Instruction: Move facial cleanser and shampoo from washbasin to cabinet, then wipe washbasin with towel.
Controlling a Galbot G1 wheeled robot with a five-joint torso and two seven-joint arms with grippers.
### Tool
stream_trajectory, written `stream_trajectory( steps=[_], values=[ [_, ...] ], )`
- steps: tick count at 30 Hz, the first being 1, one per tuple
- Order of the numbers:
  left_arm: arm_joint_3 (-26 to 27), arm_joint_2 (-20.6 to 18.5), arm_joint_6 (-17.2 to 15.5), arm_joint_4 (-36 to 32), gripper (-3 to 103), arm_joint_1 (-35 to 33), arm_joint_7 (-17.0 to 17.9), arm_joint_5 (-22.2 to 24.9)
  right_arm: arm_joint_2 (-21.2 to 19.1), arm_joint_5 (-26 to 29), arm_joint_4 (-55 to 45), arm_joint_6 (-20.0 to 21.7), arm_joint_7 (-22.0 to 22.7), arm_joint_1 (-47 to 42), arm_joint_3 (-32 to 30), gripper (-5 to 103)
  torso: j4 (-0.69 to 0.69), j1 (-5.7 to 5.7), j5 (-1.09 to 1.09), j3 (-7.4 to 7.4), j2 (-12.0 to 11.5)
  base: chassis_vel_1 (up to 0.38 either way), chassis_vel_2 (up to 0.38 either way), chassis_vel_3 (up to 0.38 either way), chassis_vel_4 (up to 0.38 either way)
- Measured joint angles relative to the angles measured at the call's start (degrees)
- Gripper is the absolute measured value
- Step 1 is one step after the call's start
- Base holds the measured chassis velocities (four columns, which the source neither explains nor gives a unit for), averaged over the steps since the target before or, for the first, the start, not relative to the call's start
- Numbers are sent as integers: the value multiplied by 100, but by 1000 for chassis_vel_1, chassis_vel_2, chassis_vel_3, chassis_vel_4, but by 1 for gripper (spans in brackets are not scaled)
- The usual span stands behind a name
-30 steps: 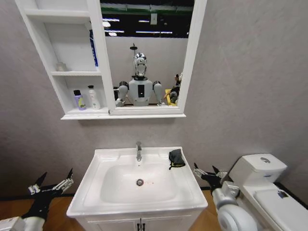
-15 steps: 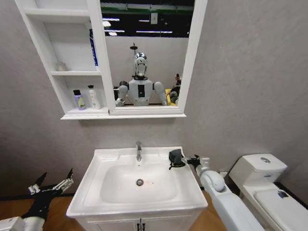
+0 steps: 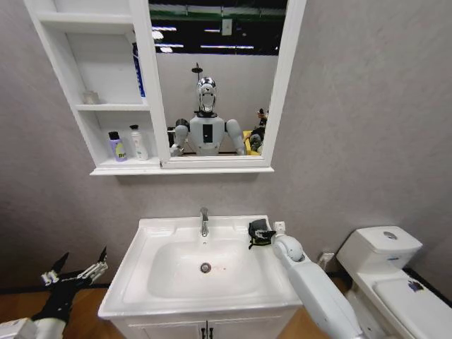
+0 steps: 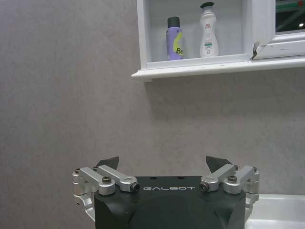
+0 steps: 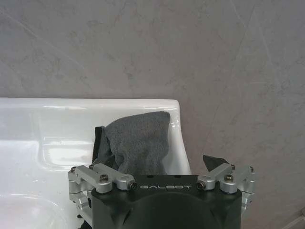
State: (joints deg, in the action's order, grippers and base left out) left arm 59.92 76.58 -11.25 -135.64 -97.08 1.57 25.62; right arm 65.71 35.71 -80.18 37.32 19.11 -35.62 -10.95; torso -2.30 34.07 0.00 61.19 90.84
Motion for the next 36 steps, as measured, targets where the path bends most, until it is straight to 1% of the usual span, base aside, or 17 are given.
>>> stream_trajectory(
  steps=[2,5,6,7,9,12,13,14,15,20,22,23,24,27,34,36],
  values=[
    [0,0,0,0,100,0,0,0,37,67,98,-22,-42,97,75,100,3,0,0,0,0,0,0,0,0],
    [0,0,0,0,100,0,0,0,63,82,140,-22,-51,167,156,100,2,0,-1,0,0,0,0,0,0],
    [0,0,0,0,100,0,0,0,81,82,159,-22,-50,190,186,103,2,0,-1,0,0,0,0,0,0],
    [0,0,0,0,100,0,0,0,81,82,159,-22,-50,190,186,103,2,0,-1,0,0,0,0,0,0],
    [0,0,0,0,100,0,0,0,108,64,217,-22,-33,219,230,99,2,0,0,0,0,0,0,0,0],
    [0,0,0,0,100,0,0,0,120,30,279,-22,-22,220,237,98,0,0,0,0,0,0,0,0,0],
    [0,0,0,0,100,0,0,0,119,5,324,-22,-25,221,238,95,0,0,0,0,0,0,0,0,0],
    [0,0,0,0,100,0,0,0,119,5,324,-22,-25,221,238,95,0,0,0,0,0,0,0,0,0],
    [0,0,0,0,100,0,0,0,116,-6,358,-23,-28,220,240,98,0,0,-1,0,0,0,0,0,0],
    [0,0,-1,0,100,0,0,0,133,-59,540,-97,-115,258,248,99,0,0,-1,0,1,0,0,0,0],
    [0,0,0,0,100,0,0,0,164,-88,604,-149,-176,283,249,93,2,0,0,0,1,0,0,0,0],
    [0,0,0,0,100,0,0,0,164,-88,604,-149,-176,283,249,93,2,0,0,0,1,0,0,0,0],
    [0,0,0,0,100,0,0,0,175,-93,614,-157,-197,289,253,89,2,0,0,0,1,0,0,0,0],
    [0,0,0,0,100,0,0,0,200,-116,650,-176,-215,294,266,87,1,0,-1,0,1,0,0,0,0],
    [0,0,0,0,100,0,0,0,210,-148,725,-203,-259,302,274,86,0,0,0,0,1,0,0,0,0],
    [0,0,0,0,100,0,0,0,213,-154,774,-225,-272,318,283,83,1,0,0,0,1,0,0,0,0]
  ],
)
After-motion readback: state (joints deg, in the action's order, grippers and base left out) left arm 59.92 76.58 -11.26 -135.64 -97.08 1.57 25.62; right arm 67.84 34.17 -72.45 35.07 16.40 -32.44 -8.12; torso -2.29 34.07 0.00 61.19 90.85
